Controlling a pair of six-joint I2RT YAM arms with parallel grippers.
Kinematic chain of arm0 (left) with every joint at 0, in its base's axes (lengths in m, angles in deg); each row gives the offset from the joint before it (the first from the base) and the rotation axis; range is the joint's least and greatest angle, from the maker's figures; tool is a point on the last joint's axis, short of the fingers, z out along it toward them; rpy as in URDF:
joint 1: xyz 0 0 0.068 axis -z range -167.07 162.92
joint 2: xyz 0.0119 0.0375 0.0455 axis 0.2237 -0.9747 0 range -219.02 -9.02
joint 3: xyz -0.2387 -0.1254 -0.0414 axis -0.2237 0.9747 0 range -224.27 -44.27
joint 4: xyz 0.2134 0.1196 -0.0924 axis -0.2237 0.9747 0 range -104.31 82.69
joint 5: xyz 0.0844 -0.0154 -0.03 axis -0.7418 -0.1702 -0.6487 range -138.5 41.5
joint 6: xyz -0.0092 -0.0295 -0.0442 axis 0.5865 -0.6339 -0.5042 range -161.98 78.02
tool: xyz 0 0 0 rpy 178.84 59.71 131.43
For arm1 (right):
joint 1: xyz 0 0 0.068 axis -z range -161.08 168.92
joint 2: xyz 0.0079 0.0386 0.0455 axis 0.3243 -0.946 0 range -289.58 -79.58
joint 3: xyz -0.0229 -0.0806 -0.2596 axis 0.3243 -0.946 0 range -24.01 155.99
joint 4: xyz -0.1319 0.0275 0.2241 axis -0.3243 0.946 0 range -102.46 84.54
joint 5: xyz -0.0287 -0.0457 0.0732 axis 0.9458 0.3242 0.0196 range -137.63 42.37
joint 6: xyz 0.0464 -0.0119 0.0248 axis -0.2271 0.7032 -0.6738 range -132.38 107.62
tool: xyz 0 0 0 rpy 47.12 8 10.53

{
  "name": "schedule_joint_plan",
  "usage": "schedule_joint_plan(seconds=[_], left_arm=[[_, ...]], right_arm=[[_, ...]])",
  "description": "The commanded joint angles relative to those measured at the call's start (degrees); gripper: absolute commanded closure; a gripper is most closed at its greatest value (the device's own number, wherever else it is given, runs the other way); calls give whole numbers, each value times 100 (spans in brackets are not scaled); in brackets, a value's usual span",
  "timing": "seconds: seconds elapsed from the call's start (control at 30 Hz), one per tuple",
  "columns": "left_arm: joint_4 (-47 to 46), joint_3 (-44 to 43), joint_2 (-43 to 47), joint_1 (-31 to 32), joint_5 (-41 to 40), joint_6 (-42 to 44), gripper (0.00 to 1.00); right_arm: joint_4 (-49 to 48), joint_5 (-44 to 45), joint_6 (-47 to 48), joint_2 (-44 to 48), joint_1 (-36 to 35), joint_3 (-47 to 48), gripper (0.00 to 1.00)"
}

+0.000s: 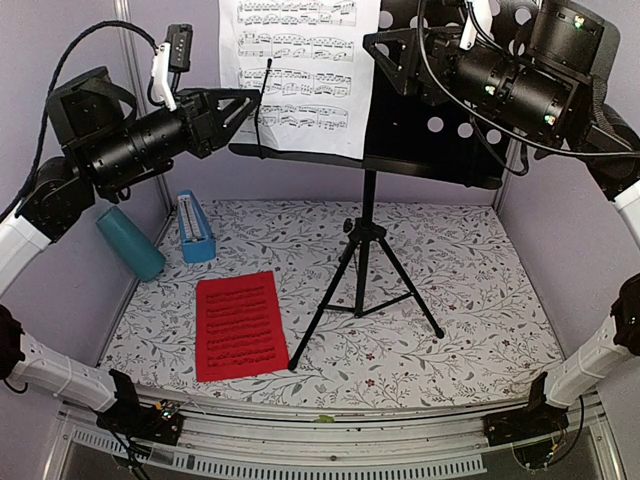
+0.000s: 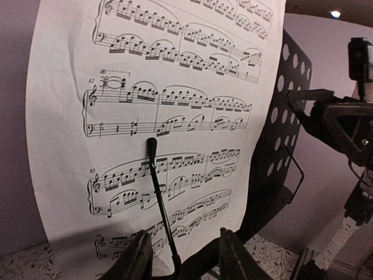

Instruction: Set up the instrument practice props

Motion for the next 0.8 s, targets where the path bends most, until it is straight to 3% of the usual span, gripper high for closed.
schedule_joint_plan(seconds=[0.0, 0.2, 0.43, 0.77], left_arm=[[-102, 274, 410, 76, 157, -314, 60], [204, 1022, 1113, 48, -577, -942, 55], [1032, 2456, 1908, -185, -1390, -2155, 52], [1848, 4097, 2043, -565, -1331, -3686, 51]], right_arm=[[218, -172, -353, 195, 28, -263, 30], [334, -599, -803, 579, 25, -1024, 24], [-215, -801, -1058, 1601, 21, -2868, 20], [-673, -1071, -1466, 2365, 24, -4558, 14]])
